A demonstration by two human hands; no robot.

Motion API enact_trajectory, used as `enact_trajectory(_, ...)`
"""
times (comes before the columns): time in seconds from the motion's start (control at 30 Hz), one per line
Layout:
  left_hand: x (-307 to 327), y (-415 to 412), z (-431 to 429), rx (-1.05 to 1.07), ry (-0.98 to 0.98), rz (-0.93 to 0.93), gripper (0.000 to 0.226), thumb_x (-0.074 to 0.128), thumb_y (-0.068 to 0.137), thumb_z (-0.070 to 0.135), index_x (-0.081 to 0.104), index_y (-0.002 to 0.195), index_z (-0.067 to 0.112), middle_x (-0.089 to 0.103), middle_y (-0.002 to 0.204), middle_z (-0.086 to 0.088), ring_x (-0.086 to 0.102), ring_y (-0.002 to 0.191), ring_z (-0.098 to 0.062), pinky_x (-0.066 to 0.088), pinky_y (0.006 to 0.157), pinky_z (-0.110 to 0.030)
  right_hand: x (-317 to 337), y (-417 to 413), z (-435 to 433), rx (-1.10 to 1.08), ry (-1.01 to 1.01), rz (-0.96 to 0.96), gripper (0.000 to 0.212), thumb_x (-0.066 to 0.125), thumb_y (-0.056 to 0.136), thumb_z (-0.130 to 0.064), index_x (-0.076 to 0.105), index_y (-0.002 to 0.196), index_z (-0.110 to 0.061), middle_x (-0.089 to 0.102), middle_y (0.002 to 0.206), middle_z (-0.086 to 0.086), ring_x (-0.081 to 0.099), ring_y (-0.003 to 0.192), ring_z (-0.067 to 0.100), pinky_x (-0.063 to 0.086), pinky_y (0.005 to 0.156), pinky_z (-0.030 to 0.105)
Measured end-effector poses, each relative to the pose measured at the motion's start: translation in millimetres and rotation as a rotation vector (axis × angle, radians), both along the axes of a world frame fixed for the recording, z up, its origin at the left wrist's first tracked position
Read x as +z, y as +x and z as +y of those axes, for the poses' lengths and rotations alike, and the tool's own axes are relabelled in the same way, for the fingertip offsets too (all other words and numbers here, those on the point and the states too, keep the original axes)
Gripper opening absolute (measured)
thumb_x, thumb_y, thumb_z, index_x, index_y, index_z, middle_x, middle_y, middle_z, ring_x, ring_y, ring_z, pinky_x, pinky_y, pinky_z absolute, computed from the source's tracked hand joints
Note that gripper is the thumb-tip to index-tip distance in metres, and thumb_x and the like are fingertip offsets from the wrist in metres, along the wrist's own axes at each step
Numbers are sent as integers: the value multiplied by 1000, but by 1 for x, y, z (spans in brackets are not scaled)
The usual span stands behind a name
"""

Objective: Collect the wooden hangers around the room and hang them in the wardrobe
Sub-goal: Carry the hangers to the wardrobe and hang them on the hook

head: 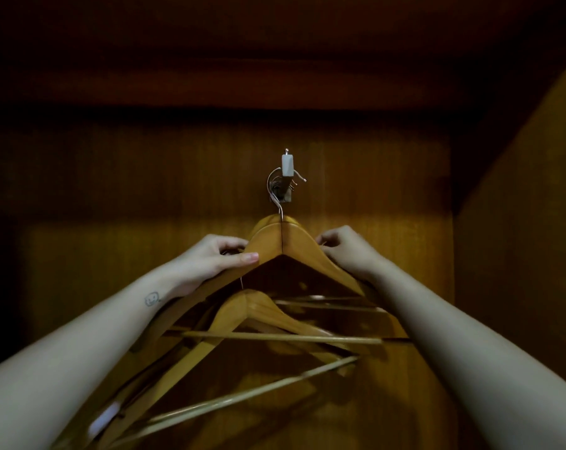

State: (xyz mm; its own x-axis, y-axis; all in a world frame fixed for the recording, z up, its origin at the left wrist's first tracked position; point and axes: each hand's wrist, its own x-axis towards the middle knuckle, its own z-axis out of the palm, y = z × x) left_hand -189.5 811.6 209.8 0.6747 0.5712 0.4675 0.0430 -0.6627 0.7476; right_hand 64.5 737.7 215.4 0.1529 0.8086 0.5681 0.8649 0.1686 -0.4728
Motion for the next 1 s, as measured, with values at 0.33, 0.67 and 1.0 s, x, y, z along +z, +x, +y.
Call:
enact_trajectory(0.33, 0, -1, -4, -17, -33, 34, 88, 83, 31, 69, 69, 105, 24, 76, 88, 6, 71, 75, -7, 52, 60, -16, 2, -3, -3, -56, 2, -1, 15, 57, 94, -24, 69, 102, -21, 65, 111, -1, 56, 109, 15, 42, 89, 30)
enact_trajectory(0.67, 0, 1, 1, 30, -65, 54, 110, 83, 30, 72, 64, 121, 12, 75, 94, -2, 72, 80, -14, 53, 64, -21, 6, -8, -14, -61, -5, -13, 17, 56, 95, -22, 68, 107, -21, 62, 114, -1, 54, 109, 14, 41, 88, 29)
enact_trajectory(1.0, -3, -4, -7, 84, -111, 21, 45, 60, 81, 56, 61, 109, 21, 63, 98, 0, 59, 85, -11, 45, 76, -22, 3, -12, -31, -64, 145, -70, 29, 52, 93, -44, 67, 110, -26, 66, 105, -6, 60, 101, 15, 50, 85, 35)
